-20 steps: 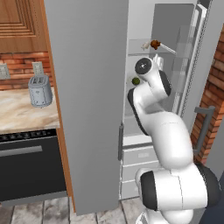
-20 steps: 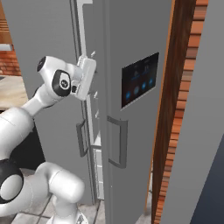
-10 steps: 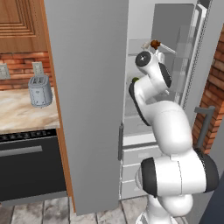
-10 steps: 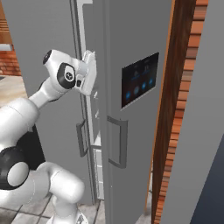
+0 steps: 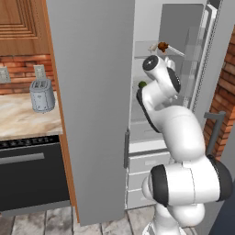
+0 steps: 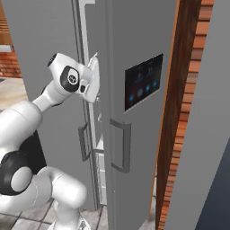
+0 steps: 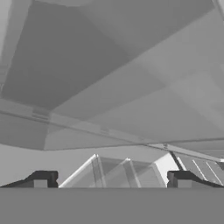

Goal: Gather the mushroom and lime from the fridge and place them on a tray on the dining counter. Then gather the chicken drumstick and fish from the fridge and place them on the other tray.

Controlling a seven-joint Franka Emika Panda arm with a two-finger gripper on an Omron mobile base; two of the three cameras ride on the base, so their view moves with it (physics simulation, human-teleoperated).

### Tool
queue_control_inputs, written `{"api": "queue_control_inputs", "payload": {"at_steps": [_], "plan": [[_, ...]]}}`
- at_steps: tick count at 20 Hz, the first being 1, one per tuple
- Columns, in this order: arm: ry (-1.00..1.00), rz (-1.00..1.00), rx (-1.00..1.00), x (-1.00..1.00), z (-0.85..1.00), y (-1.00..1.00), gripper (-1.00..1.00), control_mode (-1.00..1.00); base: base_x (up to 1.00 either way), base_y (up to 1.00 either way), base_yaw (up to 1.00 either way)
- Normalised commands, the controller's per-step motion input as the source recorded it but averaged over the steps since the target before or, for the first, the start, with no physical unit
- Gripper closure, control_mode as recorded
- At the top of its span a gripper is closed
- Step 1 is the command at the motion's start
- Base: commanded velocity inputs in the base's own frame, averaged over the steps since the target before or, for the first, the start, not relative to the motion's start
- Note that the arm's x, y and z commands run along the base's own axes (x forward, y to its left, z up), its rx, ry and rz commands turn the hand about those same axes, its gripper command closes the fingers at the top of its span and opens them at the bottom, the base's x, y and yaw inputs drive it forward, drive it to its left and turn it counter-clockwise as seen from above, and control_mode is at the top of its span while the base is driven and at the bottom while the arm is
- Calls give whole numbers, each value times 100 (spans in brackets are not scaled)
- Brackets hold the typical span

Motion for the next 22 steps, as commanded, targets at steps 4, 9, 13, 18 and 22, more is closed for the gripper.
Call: {"api": "queue_control_inputs", "payload": {"at_steps": [4,9,13,18,22], "plan": [[-5,-10,5,0,-15,-1,-100,-100,0,0,0],[-7,-9,5,-8,0,-7,-100,-100,0,0,0],[-4,-9,6,-11,0,-13,-100,-100,0,0,0],[0,-13,5,-16,-5,-9,-100,-100,0,0,0],[-1,-13,5,-15,-3,-17,-100,-100,0,0,0]]}}
